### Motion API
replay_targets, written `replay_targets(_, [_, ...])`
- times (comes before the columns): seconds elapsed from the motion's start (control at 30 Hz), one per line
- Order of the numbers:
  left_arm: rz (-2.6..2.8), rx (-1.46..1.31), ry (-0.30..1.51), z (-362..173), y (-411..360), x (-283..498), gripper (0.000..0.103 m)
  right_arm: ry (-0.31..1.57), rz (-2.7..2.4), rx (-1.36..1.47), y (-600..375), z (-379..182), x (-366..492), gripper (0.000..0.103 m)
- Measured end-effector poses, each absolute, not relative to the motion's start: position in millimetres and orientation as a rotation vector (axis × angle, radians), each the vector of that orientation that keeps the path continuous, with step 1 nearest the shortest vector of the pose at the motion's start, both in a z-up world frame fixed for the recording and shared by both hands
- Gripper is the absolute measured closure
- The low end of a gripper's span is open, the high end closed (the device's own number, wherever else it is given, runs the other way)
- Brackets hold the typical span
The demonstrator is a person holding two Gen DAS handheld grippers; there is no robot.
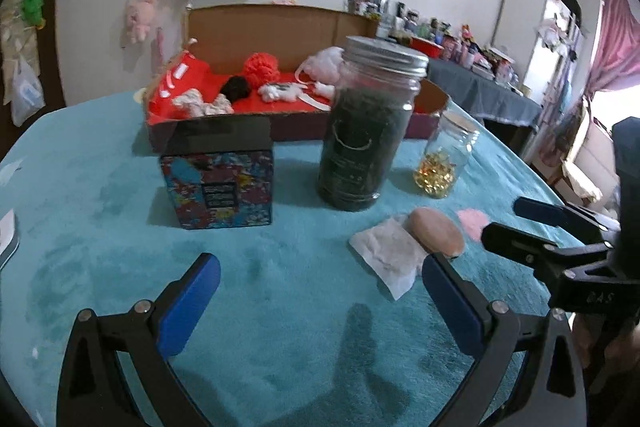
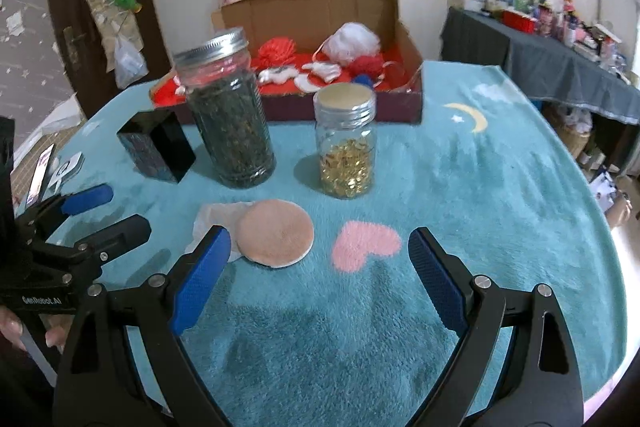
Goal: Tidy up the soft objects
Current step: 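Move left tool to the white tissue square while right tool approaches the tan round pad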
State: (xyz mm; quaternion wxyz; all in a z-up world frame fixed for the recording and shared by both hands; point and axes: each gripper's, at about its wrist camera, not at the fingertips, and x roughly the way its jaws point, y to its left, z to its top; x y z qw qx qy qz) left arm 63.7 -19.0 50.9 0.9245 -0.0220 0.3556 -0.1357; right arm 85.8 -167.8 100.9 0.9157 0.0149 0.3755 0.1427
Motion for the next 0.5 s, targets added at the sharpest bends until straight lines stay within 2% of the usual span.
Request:
replay_targets(0.23, [-0.421,0.024,0.784,51.7,-35.8,80.7,0.003,0.833,0.444,-0.007,-172.0,95.1,108.2,0.012])
replay_targets(0.37, [-0.493,0.069,0.807,50.3,-43.0,91.7,0.012,0.860,0.505,-0.015,-176.1,89.0,118.5,0.012])
replay_targets(0.5, [-0.569,0.103,0.833,48.5,-51.8,99.7,0.012,0.882,0.562,-0.012,-175.7,85.3,128.4,0.012])
